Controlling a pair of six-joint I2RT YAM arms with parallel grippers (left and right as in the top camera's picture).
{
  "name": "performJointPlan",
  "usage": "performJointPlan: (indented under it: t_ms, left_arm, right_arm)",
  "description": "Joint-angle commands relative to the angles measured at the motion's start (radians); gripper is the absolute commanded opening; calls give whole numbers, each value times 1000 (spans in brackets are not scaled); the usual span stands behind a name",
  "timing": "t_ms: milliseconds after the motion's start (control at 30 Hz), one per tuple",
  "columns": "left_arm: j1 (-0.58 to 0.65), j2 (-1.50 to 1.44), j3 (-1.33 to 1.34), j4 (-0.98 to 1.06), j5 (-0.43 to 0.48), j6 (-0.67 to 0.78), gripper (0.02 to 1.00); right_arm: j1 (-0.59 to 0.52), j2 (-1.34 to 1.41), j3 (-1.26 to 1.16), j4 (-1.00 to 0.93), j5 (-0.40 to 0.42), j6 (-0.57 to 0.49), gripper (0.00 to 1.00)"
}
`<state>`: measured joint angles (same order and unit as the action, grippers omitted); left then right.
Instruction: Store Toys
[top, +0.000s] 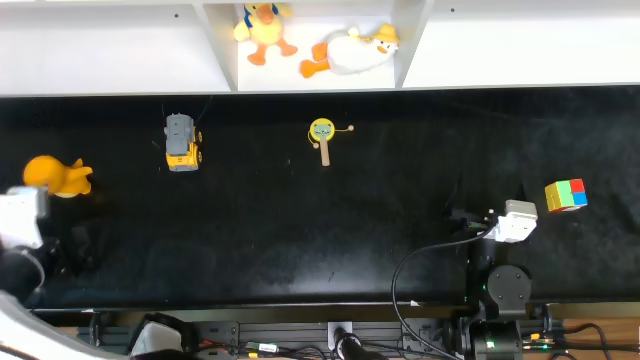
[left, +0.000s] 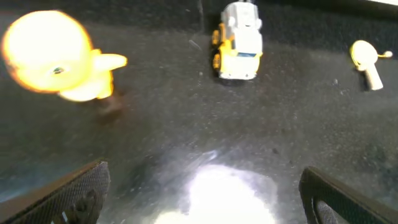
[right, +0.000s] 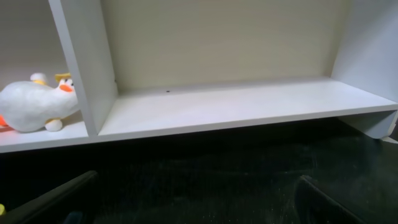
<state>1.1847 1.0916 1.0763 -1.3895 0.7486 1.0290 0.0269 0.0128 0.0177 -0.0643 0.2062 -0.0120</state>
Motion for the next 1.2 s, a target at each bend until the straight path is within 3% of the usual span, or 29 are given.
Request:
performJointPlan:
  t_ms: [33,233,333,500,800,1033,1200]
  left_arm:
    - [98,25,29,-7,70,201,998]
    - [105,73,28,160,-31,188,998]
    - [105,97,28,221,-36,174,998]
    - [82,179,28,254,-16,175,996]
    - [31,327,28,349,113,175,998]
    - [31,344,29,437,109,173,998]
    - [17,346,29,471,105,97,1000]
  right_arm:
    - [-1,-8,-13,5,-4,-3,996]
    - [-1,-8,-13,5,-4,-3,996]
    - [-1,-8,-13,5,-4,-3,996]
    - [-1,-8,-13,5,-4,-3,996]
    - [-1,-8,-13,5,-4,-3,996]
    - [-1,-8,-13,5,-4,-3,996]
    - [-1,-8,-13,5,-4,-3,996]
